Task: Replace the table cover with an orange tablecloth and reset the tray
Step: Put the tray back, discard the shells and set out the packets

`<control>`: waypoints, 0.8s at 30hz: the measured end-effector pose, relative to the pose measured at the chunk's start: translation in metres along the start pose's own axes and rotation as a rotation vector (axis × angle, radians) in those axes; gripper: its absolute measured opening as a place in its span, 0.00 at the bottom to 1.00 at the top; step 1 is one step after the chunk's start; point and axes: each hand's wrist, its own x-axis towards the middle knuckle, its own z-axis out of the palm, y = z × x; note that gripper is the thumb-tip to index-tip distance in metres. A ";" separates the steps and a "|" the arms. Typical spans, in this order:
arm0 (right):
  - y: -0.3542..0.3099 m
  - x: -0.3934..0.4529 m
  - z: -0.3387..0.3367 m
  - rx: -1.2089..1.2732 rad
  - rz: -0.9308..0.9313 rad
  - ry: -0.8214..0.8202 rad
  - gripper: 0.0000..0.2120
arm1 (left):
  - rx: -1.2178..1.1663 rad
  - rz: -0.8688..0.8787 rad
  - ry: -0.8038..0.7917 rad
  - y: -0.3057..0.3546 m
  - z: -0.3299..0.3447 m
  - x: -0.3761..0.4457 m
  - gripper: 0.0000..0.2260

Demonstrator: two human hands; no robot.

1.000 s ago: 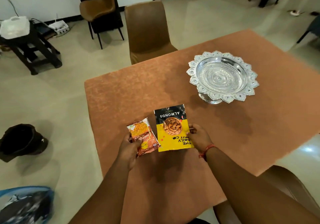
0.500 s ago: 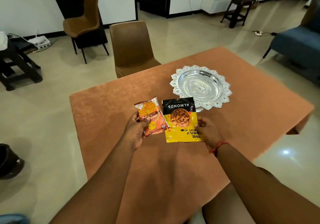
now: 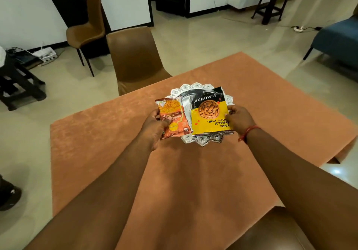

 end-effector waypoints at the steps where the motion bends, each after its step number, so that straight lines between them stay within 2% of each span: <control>1: 0.000 0.009 -0.005 -0.056 -0.005 -0.003 0.13 | 0.023 -0.002 0.000 0.000 0.012 0.005 0.19; 8: 0.003 0.038 -0.008 -0.290 -0.061 -0.003 0.15 | 0.168 -0.043 0.079 -0.008 0.062 0.044 0.17; 10: 0.001 0.039 -0.005 -0.342 -0.116 0.013 0.14 | 0.188 -0.043 0.075 -0.010 0.071 0.053 0.17; 14: 0.000 0.042 0.004 -0.425 -0.211 0.035 0.19 | 0.307 -0.040 0.097 -0.011 0.084 0.068 0.14; 18: 0.002 0.042 0.013 -0.513 -0.211 0.017 0.20 | 0.492 0.020 0.167 -0.013 0.082 0.071 0.09; 21: 0.001 0.040 0.020 -0.585 -0.214 -0.045 0.20 | 0.689 0.096 0.161 -0.009 0.080 0.066 0.03; 24: 0.002 0.039 0.028 -0.651 -0.216 -0.061 0.17 | 0.941 0.203 0.110 -0.009 0.074 0.061 0.08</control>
